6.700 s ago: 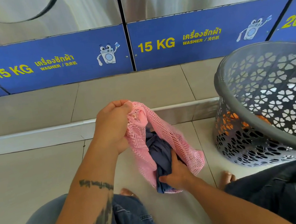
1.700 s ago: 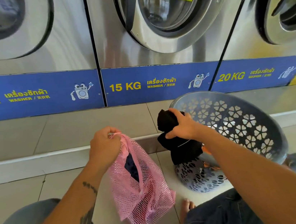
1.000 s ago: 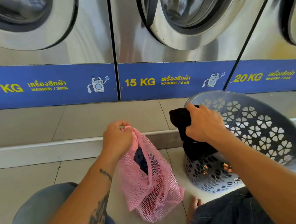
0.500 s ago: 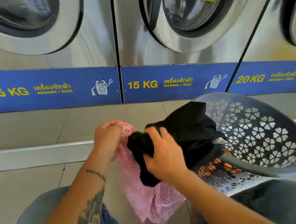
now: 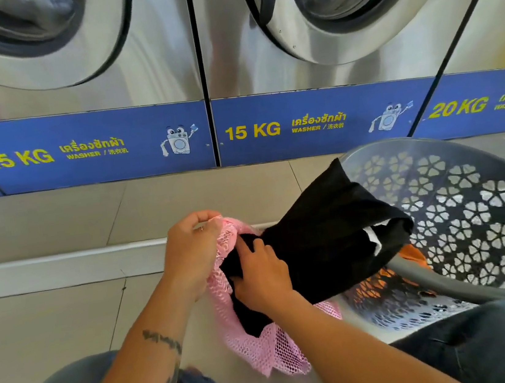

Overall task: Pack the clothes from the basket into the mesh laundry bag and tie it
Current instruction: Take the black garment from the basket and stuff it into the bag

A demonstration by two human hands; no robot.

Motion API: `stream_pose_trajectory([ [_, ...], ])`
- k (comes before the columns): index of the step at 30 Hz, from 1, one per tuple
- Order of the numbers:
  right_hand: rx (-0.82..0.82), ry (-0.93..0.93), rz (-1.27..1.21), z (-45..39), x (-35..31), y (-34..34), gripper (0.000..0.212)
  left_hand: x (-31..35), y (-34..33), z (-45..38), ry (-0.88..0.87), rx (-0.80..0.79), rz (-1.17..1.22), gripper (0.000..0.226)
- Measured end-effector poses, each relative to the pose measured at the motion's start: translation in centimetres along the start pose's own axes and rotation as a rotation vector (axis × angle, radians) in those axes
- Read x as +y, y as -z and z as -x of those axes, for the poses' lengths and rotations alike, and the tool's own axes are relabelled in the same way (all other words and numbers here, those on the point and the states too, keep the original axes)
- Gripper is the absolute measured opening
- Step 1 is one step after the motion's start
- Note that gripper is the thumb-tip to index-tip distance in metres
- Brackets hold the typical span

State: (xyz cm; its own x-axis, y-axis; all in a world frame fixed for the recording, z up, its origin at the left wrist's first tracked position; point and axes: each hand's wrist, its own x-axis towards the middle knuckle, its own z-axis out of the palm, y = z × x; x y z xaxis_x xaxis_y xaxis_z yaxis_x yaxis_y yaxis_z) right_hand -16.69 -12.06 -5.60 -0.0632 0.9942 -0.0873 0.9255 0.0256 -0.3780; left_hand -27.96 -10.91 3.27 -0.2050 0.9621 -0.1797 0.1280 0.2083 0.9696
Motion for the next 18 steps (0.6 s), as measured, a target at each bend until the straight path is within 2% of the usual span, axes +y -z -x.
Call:
stream_pose_trajectory([
  [5, -0.088, -0.106, -0.027, -2.9, -0.1, -1.1, 0.074, -0.4, -0.5, -0.3, 0.023, 0.023, 0.017, 0.013],
  [10, -0.184, -0.228, -0.114, -5.5, -0.7, -2.5, 0.077, -0.4, -1.7, -0.8, 0.127, 0.003, 0.135, 0.016],
  [15, -0.4, -0.362, -0.152, -6.7, 1.2, -5.2, 0.1, -0.4, -1.6, -2.4, 0.209, 0.057, 0.269, 0.018],
  [17, -0.469, -0.35, -0.05, -6.8, 1.8, -5.8, 0.09, -0.6, -1.6, -3.0, 0.234, 0.084, 0.296, 0.019],
  [18, -0.485, -0.302, 0.074, -6.8, 1.9, -5.9, 0.074, -0.8, -1.7, -3.2, 0.239, 0.101, 0.302, 0.02],
])
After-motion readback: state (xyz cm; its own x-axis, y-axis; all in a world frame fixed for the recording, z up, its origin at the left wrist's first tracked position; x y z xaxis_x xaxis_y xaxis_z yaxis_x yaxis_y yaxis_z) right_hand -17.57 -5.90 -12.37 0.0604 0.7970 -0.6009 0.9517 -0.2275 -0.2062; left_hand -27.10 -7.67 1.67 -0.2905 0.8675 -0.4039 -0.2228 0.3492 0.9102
